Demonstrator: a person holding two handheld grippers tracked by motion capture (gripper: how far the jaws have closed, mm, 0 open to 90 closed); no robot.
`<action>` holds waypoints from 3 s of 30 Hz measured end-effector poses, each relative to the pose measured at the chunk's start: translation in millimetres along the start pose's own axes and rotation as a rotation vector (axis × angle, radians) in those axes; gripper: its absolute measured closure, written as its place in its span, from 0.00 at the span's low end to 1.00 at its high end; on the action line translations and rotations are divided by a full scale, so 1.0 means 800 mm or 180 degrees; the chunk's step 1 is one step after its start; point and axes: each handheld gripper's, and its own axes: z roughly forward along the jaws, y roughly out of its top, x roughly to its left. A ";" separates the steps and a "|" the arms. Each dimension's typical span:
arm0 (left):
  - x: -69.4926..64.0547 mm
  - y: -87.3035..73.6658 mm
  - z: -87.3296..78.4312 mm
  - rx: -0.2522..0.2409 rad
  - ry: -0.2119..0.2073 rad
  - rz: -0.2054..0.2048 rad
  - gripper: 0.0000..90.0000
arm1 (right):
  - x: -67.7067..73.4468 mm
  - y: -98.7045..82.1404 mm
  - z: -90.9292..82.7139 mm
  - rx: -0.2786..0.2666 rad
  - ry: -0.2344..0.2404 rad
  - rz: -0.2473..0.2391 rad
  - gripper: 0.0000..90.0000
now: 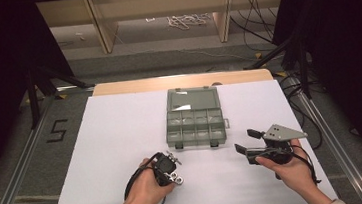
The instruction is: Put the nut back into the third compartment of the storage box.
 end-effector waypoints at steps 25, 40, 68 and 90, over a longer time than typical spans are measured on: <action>0.000 -0.004 -0.016 -0.0245 0.0031 -0.0109 0.78 | 0.001 0.000 0.000 -0.0042 0.0004 -0.0001 0.32; 0.003 -0.001 -0.035 -0.0741 0.0118 -0.0214 0.78 | 0.002 0.001 -0.002 -0.0031 -0.0017 -0.0024 0.32; 0.006 0.022 -0.057 -0.1575 0.0230 -0.0339 0.78 | 0.010 0.000 -0.005 -0.0203 0.0050 0.0029 0.32; 0.009 0.060 -0.064 -0.1815 0.0313 -0.0353 0.78 | 0.018 -0.001 -0.013 -0.0228 0.0066 0.0044 0.31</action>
